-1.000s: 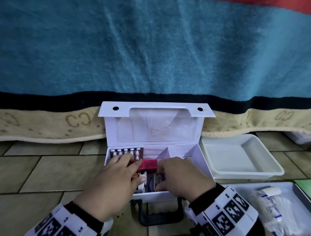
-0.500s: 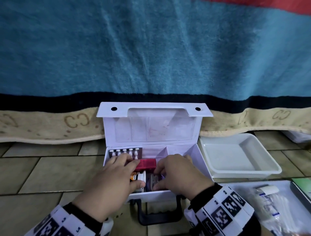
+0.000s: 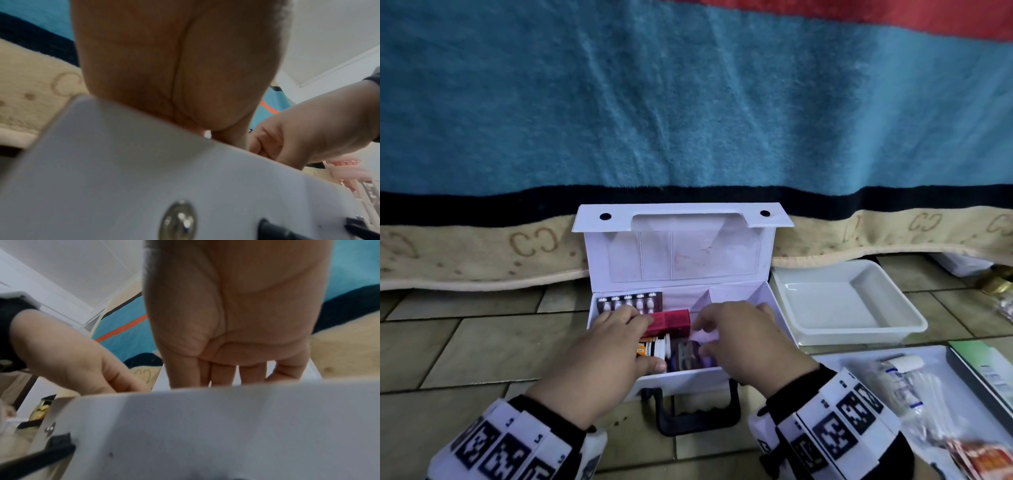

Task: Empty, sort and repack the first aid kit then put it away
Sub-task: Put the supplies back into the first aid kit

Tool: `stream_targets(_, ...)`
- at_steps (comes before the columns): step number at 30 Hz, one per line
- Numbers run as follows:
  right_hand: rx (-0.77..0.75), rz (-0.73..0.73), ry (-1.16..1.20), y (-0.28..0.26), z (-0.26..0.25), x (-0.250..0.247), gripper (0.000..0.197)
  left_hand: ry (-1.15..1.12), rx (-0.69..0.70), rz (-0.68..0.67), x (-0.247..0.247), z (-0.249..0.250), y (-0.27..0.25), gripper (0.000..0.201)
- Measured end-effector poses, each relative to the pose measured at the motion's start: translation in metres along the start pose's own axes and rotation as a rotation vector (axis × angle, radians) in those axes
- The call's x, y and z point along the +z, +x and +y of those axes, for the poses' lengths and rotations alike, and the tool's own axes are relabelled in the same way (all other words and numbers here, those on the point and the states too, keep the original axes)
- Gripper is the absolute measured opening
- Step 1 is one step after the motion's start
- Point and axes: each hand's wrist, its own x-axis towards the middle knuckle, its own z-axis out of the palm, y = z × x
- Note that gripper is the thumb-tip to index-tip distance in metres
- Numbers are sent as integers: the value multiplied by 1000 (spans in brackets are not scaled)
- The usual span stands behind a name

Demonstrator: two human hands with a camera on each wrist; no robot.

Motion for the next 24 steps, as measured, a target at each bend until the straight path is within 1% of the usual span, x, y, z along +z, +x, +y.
stream_targets(3, 22, 99, 100, -15, 6, -11, 26, -12, -6, 52, -2, 5, -5, 62)
stream_targets(7, 85, 214, 223, -38, 24, -27, 18, -41, 16, 120, -6, 24, -9, 54)
stream_targets(10, 148, 282, 301, -56, 47, -41, 12, -59, 77, 155, -10, 48, -9, 46)
stream_targets(15, 270, 383, 308, -102, 96, -66, 11, -106, 191, 176, -6, 97, -9, 38)
stream_targets(18, 331, 429, 334, -134, 127, -76, 11, -144, 249, 169, 3, 128, -10, 34)
stream_targets(20, 377, 452, 304, -154, 146, -78, 11, -167, 281, 144, 11, 148, -9, 31)
stream_targets(24, 472, 446, 249, -183, 177, -72, 12, -147, 365, 50, 29, 187, -4, 33)
